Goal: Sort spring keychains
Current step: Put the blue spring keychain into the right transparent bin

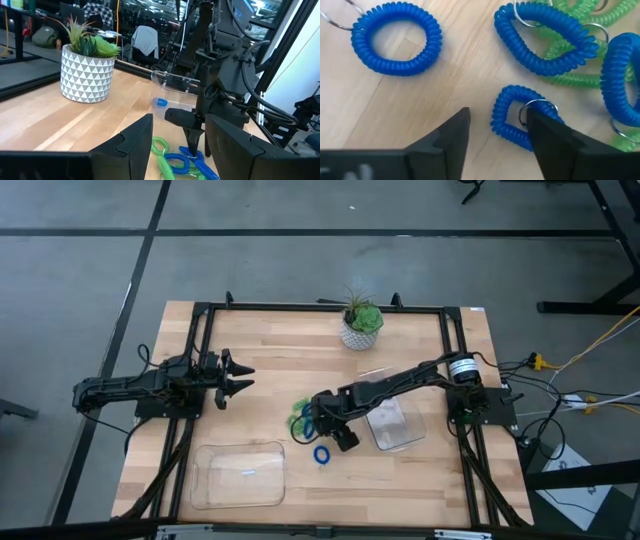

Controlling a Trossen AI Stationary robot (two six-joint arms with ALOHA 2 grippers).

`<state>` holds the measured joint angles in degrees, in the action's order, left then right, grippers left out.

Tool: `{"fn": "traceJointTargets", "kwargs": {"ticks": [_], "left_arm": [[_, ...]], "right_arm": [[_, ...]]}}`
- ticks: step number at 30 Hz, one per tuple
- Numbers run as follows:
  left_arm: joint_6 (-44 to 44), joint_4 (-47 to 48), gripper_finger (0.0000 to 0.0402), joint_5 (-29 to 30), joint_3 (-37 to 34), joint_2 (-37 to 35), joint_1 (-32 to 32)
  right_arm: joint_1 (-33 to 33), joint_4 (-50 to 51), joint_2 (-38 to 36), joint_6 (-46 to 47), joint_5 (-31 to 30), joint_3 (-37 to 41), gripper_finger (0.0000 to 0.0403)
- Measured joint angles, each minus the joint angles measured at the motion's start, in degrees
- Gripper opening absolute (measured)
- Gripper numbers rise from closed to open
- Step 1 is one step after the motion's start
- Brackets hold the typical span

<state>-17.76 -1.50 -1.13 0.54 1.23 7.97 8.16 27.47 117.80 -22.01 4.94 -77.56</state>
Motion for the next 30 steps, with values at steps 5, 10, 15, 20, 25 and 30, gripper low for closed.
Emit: {"fn": "traceJointTargets", "kwargs": {"ticks": [5, 10, 15, 20, 25, 30], "left_arm": [[-0.01, 0.02, 0.0178, 0.01, 0.0, 0.0, 0.01], [-0.02, 0.02, 0.0178, 0.02, 0.0, 0.0, 0.0], [0.0, 0.01, 0.0178, 0.0, -0.02, 0.0, 0.01], [-0.01, 0.02, 0.0178, 0.0, -0.01, 0.0, 0.0], [-0.04, 0.03, 0.0178, 0.0, 0.0, 0.0, 0.0], [-0.01, 0.0, 0.0178, 0.01, 0.0, 0.0, 0.01]], "right_arm": [[-0.02, 0.15, 0.04, 0.35, -0.19, 0.11, 0.0131], [-0.02, 0.35, 0.09, 0.29, -0.69, 0.15, 0.008], [-0.02, 0.6, 0.13, 0.23, -1.16, 0.17, 0.003], [-0.02, 1.69, -0.35, 1.24, -1.45, 0.17, 0.0011], [-0.13, 8.0, -0.5, 3.33, -1.74, -3.06, 0.0012], [-0.15, 15.37, -0.15, 3.44, -2.02, -9.44, 0.0007]]}}
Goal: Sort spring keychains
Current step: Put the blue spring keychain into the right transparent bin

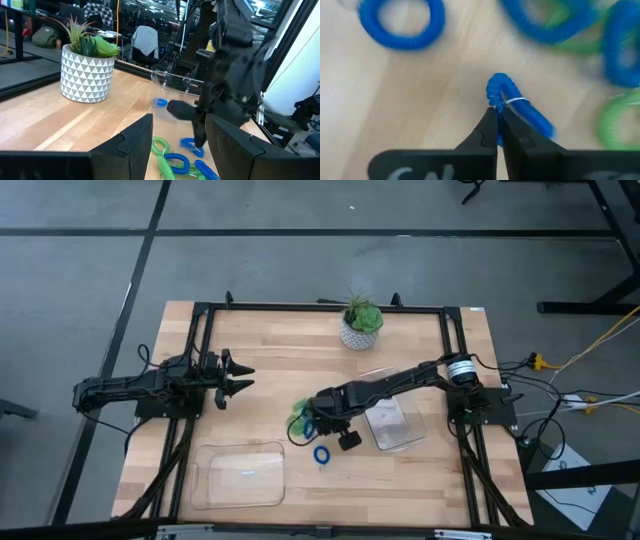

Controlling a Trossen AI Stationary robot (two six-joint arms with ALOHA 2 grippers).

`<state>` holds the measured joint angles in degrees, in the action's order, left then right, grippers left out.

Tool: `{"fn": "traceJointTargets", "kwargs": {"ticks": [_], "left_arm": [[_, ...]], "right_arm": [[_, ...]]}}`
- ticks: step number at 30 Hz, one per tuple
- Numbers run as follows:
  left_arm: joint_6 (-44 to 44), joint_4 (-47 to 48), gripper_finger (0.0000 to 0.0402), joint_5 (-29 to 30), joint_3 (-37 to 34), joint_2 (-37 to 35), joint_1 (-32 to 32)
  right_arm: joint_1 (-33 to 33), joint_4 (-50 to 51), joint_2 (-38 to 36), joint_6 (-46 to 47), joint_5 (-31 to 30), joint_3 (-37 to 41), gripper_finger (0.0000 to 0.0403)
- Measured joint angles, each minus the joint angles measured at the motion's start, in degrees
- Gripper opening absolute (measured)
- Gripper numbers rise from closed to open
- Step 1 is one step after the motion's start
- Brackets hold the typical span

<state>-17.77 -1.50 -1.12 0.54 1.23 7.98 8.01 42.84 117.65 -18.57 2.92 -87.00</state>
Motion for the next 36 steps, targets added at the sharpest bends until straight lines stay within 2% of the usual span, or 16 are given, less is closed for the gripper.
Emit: {"fn": "traceJointTargets", "kwargs": {"ticks": [7, 20, 36], "left_arm": [[-0.01, 0.0, 0.0178, 0.0, 0.0, 0.0, 0.0], [0.01, 0.0, 0.0178, -0.01, 0.0, 0.0, 0.01], [0.0, 0.01, 0.0178, 0.0, -0.02, 0.0, -0.01]], "right_arm": [[0.0, 7.07, -0.24, 0.64, 2.23, -9.07, 0.0007], [0.0, 15.81, -0.42, 3.63, 10.71, -27.43, 0.0007], [0.09, 24.52, -0.5, 4.69, 12.33, -45.68, 0.0007]]}}
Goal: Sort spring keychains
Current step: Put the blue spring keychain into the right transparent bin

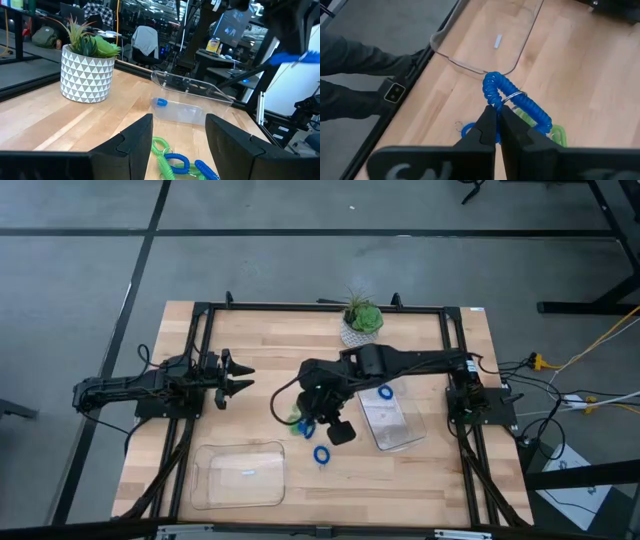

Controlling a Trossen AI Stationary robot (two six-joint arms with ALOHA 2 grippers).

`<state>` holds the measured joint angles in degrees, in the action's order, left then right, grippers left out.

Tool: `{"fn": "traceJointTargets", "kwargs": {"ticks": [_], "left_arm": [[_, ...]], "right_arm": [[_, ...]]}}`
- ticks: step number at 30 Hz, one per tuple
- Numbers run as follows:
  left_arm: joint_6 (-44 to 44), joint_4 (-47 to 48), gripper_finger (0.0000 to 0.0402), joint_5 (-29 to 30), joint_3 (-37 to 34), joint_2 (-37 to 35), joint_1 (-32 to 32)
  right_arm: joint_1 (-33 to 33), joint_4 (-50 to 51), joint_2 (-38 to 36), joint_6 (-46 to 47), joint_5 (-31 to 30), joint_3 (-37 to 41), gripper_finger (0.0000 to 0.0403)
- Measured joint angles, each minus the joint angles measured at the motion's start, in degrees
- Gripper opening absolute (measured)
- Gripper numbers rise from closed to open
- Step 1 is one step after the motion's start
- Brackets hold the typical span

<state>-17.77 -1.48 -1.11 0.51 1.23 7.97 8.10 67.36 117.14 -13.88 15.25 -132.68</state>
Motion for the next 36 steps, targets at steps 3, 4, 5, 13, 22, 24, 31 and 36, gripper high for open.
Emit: {"fn": "traceJointTargets", "kwargs": {"ticks": [3, 4, 5, 13, 22, 24, 31, 36], "left_arm": [[0.01, 0.01, 0.0178, -0.01, 0.02, 0.0, 0.0], [-0.01, 0.01, 0.0178, 0.01, 0.02, 0.0, 0.0], [-0.02, 0.0, 0.0178, 0.0, 0.02, 0.0, 0.0], [-0.01, -0.01, 0.0178, -0.01, 0.0, 0.0, 0.0], [0.0, 0.01, 0.0178, 0.01, 0.01, 0.0, 0.01], [-0.02, 0.01, 0.0178, -0.01, 0.02, 0.0, 0.0], [0.01, -0.01, 0.0178, 0.0, 0.0, 0.0, 0.0], [-0.01, 0.01, 0.0178, -0.01, 0.02, 0.0, 0.0]], "right_arm": [[0.05, 2.25, -0.09, 0.15, 0.0, -2.22, 0.0007], [0.11, 2.55, -0.15, 0.15, -0.02, -2.38, 0.0007], [0.13, 2.96, -0.24, 0.17, -0.02, -2.38, 0.0007], [0.13, 14.97, -1.03, -1.18, -0.02, -2.27, 0.0007], [-0.01, 22.57, -2.67, -1.5, -0.11, -2.09, 0.0007], [-0.4, 22.6, -4.16, -0.36, -0.3, -1.68, 0.0006], [-2.4, 22.67, -8.27, 2.34, -4.25, -0.81, 0.0006], [-2.93, 22.66, -10.29, 3.6, -5.06, -0.81, 0.0006]]}}
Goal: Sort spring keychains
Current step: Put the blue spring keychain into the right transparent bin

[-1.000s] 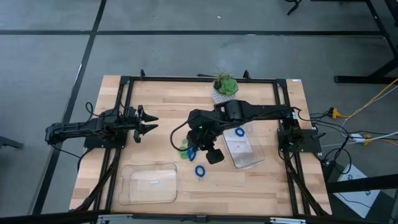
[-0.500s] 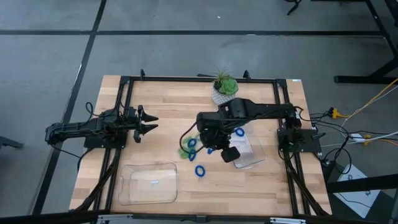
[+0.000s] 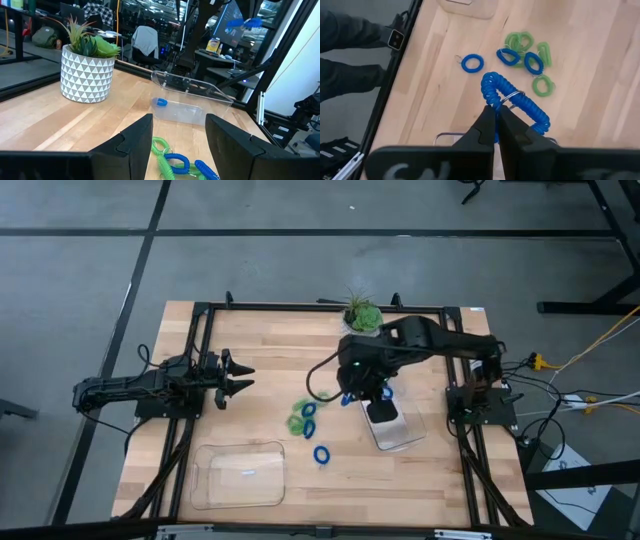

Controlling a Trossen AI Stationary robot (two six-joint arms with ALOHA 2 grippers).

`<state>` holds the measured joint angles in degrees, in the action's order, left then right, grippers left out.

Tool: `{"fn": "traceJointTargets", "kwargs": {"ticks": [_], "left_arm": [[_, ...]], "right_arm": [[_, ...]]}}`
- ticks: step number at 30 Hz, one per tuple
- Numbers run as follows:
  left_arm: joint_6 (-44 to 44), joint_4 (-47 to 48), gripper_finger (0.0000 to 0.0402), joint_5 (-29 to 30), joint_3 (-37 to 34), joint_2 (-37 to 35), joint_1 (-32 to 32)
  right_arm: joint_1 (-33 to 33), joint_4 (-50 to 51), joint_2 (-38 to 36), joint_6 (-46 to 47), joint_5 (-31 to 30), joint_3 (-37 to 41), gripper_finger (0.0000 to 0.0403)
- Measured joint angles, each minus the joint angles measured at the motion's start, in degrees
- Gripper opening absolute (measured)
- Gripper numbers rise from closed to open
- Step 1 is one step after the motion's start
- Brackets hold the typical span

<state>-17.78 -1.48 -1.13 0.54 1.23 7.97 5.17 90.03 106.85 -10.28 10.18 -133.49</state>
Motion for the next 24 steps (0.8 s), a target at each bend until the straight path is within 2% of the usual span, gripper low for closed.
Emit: {"fn": "traceJointTargets", "kwargs": {"ticks": [14, 19, 24], "left_arm": [[0.02, 0.0, 0.0178, 0.02, -0.02, 0.0, 0.0], [0.02, -0.02, 0.0178, 0.01, -0.01, -0.01, 0.02], [0.0, 0.0, 0.0178, 0.02, -0.02, 0.0, 0.01]], "right_arm": [[-0.2, 0.01, -7.28, 0.74, -0.81, 1.62, 0.0006], [-0.43, -1.39, -12.49, 1.41, -4.62, 10.2, 0.0006], [-0.58, -8.13, -20.08, 4.9, -4.64, 22.56, 0.0006]]}}
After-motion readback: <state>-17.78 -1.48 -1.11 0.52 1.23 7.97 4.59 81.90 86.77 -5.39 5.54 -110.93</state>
